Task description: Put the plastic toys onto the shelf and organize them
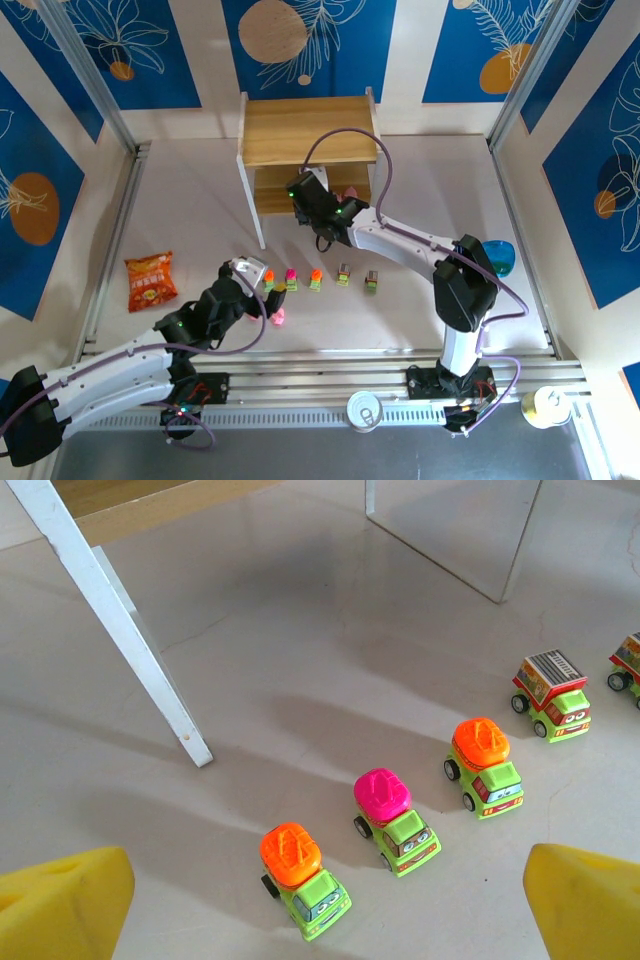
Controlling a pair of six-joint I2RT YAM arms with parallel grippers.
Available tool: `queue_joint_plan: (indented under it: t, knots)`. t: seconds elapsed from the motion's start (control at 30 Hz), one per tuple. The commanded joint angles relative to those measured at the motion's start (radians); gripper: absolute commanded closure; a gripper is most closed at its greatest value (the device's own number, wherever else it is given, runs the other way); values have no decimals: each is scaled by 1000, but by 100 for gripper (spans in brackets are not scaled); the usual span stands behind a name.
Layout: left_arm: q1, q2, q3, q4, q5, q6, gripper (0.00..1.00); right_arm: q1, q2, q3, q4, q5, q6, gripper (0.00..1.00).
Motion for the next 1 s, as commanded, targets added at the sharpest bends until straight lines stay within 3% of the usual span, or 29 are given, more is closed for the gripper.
queue_joint_plan:
  t: [0.0,0.53,0.8,0.97]
  knots:
    - [-9,-4,4,4,-15,4,0,17,-66,-21,9,34,-6,56]
    - [-9,-14,2,-3,-52,-4,0,80,-173,-137,-14,71,46,52]
    - [-3,-36,5,-58,-179,-50,0,198,-274,-249,-59,124,138,53]
    - [1,-29,9,-71,-191,-65,0,296,-304,-303,-107,156,240,53]
